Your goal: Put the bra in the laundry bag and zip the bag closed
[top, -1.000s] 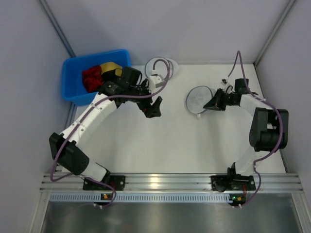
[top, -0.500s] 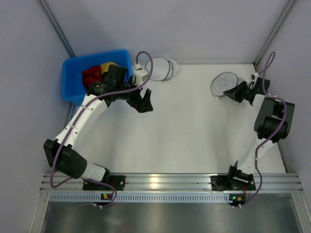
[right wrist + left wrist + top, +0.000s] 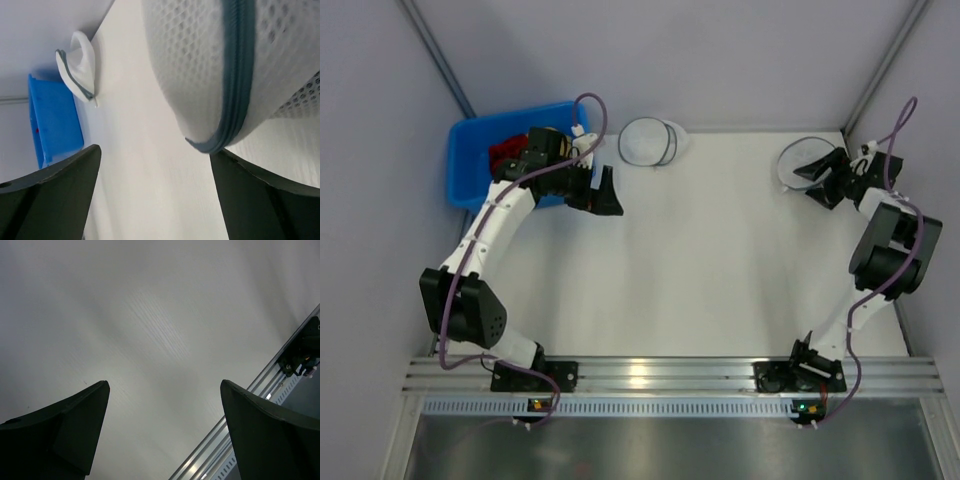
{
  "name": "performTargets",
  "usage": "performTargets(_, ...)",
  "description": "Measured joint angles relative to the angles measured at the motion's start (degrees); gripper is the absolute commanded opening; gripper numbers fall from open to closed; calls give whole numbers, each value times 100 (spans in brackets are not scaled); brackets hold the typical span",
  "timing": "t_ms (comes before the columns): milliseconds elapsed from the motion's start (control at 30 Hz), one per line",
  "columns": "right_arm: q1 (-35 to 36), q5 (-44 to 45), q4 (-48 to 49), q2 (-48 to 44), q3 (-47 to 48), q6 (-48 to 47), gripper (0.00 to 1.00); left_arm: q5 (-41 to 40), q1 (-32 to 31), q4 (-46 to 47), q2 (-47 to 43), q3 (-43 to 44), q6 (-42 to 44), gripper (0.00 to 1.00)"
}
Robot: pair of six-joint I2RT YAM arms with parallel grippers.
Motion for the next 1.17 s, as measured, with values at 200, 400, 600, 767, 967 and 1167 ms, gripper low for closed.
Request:
performTargets(200, -94, 284, -1515, -1189, 52, -1174, 100, 57, 337, -4, 140, 50, -319, 98)
performTargets(400, -210, 885, -2870, -2251, 269, -2470, 99, -79, 603, -2, 144, 50, -304, 98)
performTargets(600, -136, 748, -3849, -3333, -39, -3488, 99, -540, 601, 7, -234, -175, -103, 98)
performTargets(767, 815, 737, -4194, -4323, -848, -3998, 99, -890, 601, 114, -1174, -979, 109, 98)
performTargets(967, 2096, 807, -4339, -5066, -2020, -4229, 100, -1377, 601, 103, -2260, -2131, 273, 98)
performTargets(1167, 2142, 850, -4452, -5375, -2072, -4419, 99, -1641, 601, 63, -2938, -2758, 262, 98)
